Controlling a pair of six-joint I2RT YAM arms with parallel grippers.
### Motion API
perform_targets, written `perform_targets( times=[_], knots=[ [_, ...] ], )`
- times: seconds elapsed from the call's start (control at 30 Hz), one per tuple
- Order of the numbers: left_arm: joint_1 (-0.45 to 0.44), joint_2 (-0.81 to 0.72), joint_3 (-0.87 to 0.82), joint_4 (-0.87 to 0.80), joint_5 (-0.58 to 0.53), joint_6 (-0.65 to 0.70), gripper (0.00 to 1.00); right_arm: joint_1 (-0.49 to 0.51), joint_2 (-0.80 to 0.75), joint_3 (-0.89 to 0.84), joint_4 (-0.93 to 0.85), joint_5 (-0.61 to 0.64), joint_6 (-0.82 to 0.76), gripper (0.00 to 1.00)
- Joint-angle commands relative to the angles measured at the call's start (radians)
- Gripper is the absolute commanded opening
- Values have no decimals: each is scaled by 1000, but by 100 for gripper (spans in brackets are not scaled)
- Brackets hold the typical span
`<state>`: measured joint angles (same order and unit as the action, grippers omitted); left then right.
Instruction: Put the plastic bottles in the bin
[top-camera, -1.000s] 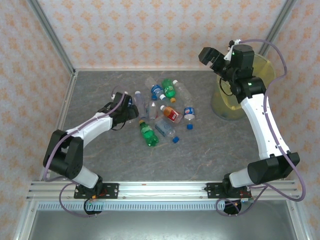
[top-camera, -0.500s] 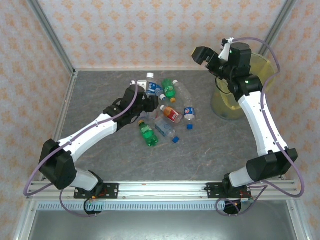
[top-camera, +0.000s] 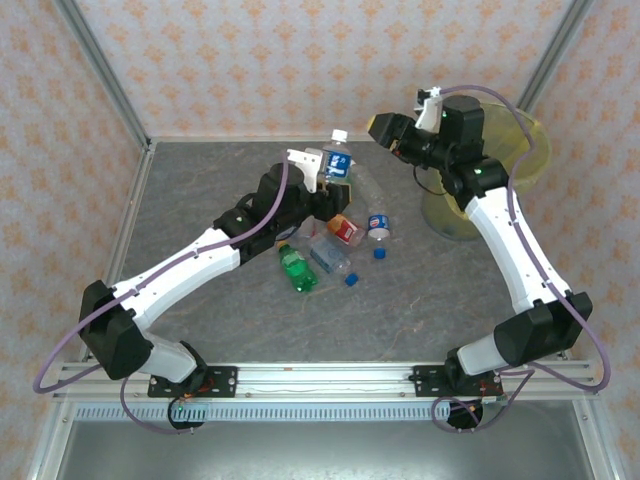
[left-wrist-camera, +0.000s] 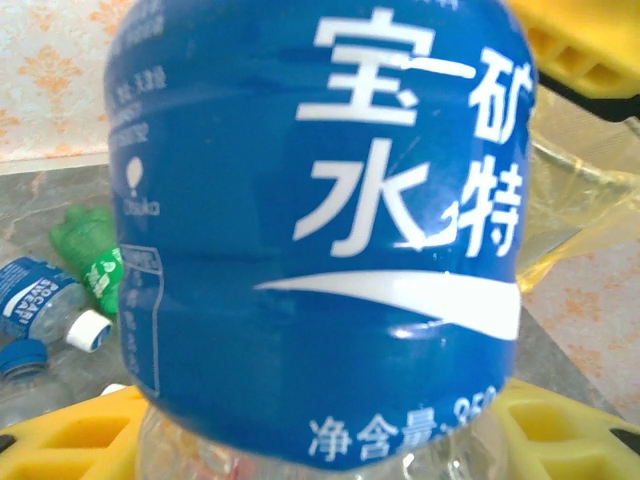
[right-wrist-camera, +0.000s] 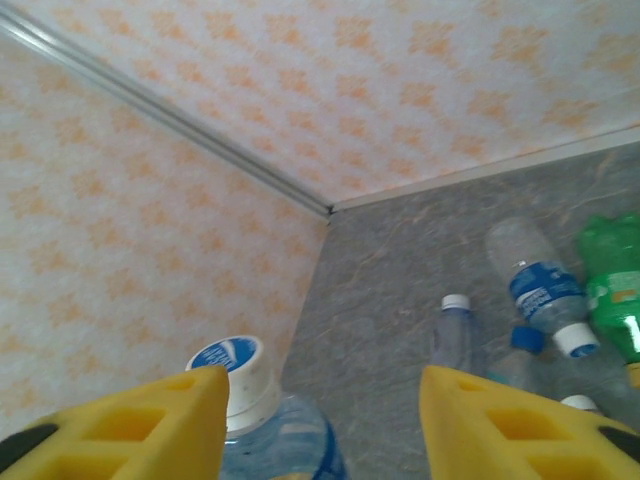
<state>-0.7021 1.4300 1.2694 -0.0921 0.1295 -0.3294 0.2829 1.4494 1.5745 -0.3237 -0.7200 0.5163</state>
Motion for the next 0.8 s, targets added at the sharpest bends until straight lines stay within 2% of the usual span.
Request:
perform_targets(
  times=[0.0,0.17,0.33,0.47,0.7,0.77],
  knots=[
    [-16,13,35,27,25,30,52,25,8,17,57,-65,4,49],
    [-29,11,35,21,47,45,52,66,49,58,41,-69,-5,49],
    [-38,2,33,23,53,59,51,107,100,129,-34,-45,-45,43],
    [-38,-2,33,26,64,64,52,124,118,151,-51,-38,-57,42],
    [-40,4,33,17,68,67,52,125,116,151,-65,-36,-70,21],
    [-40,4,33,14,61,66,53,124,113,150,-68,-28,-71,19]
  ],
)
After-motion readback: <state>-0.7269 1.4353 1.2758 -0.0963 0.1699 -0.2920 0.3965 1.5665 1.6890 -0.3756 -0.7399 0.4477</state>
